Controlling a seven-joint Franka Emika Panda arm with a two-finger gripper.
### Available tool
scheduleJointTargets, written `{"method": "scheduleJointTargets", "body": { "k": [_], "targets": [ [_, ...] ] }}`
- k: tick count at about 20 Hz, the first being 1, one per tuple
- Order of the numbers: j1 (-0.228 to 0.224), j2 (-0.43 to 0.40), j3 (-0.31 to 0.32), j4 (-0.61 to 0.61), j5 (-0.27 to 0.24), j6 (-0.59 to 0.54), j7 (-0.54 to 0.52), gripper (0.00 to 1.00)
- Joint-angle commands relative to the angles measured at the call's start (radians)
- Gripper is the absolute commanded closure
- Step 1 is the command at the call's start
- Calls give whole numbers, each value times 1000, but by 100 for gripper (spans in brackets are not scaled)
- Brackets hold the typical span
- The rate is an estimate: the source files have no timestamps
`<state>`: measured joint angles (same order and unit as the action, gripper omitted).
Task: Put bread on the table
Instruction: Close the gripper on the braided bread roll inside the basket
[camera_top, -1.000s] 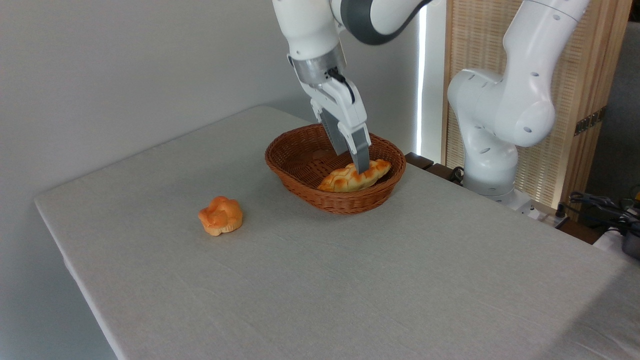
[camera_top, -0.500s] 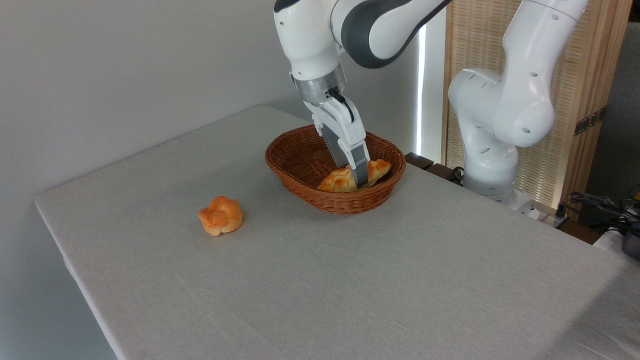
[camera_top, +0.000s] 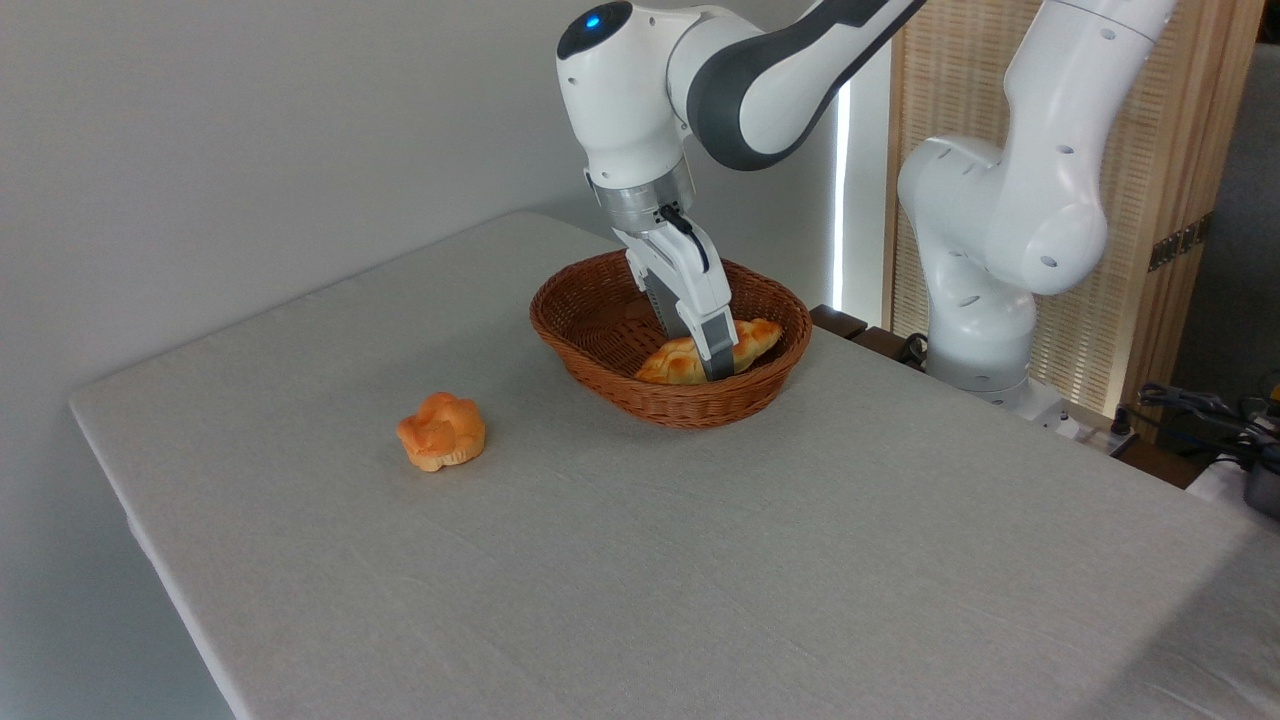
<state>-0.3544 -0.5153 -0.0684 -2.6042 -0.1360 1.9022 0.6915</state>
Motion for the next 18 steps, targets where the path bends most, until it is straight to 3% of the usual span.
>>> {"method": "scheduleJointTargets", "body": {
  "k": [1, 18],
  "targets": [
    [-12, 0, 12, -4, -13, 15, -7, 72],
    [-28, 12, 15, 10, -13, -2, -9, 79]
  ]
}}
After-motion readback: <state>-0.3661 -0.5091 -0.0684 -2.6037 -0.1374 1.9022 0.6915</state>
